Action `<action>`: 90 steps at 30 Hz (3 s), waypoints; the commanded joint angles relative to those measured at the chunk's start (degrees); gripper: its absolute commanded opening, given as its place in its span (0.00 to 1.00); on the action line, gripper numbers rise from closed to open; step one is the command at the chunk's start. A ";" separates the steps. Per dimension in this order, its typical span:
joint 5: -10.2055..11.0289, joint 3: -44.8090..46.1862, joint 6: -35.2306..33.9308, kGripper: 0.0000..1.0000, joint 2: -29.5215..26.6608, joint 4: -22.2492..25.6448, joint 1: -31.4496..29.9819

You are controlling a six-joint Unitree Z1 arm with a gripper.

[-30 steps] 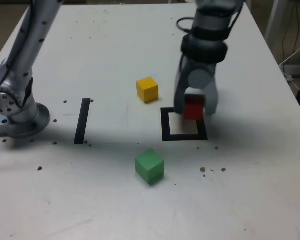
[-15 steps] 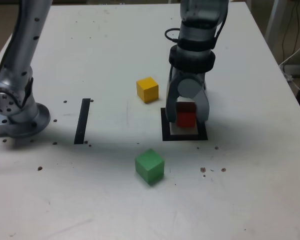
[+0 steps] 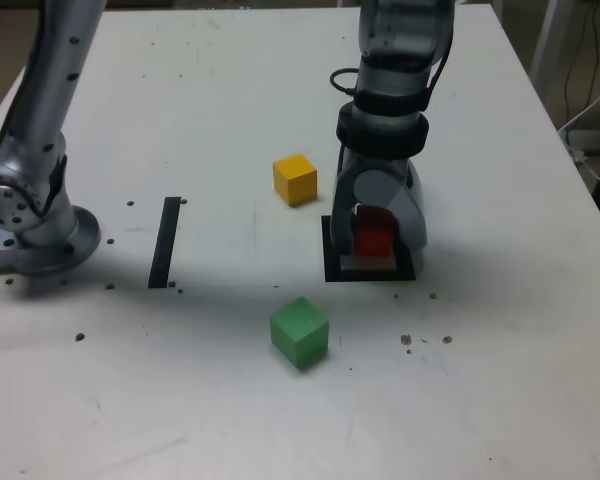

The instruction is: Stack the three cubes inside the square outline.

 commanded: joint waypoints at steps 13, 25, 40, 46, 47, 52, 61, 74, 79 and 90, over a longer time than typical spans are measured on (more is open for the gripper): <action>9.82 -0.25 -4.63 1.00 -7.06 5.67 -0.46; 14.77 0.19 -14.90 1.00 -12.84 17.52 0.21; 10.62 4.35 -14.60 0.98 -10.09 15.38 7.38; 9.97 5.04 -12.48 0.96 -8.00 13.29 10.92; 9.73 5.08 -12.11 0.95 -7.65 13.13 11.35; 7.55 5.97 -9.74 0.91 -6.05 11.12 12.96; 5.72 6.98 -7.31 0.62 -3.70 7.21 13.30; 6.67 7.54 -6.76 0.25 -3.50 4.16 13.30; 6.61 7.70 -6.72 0.25 -3.79 4.21 13.27; 8.67 4.61 -6.23 0.25 -7.65 6.52 10.69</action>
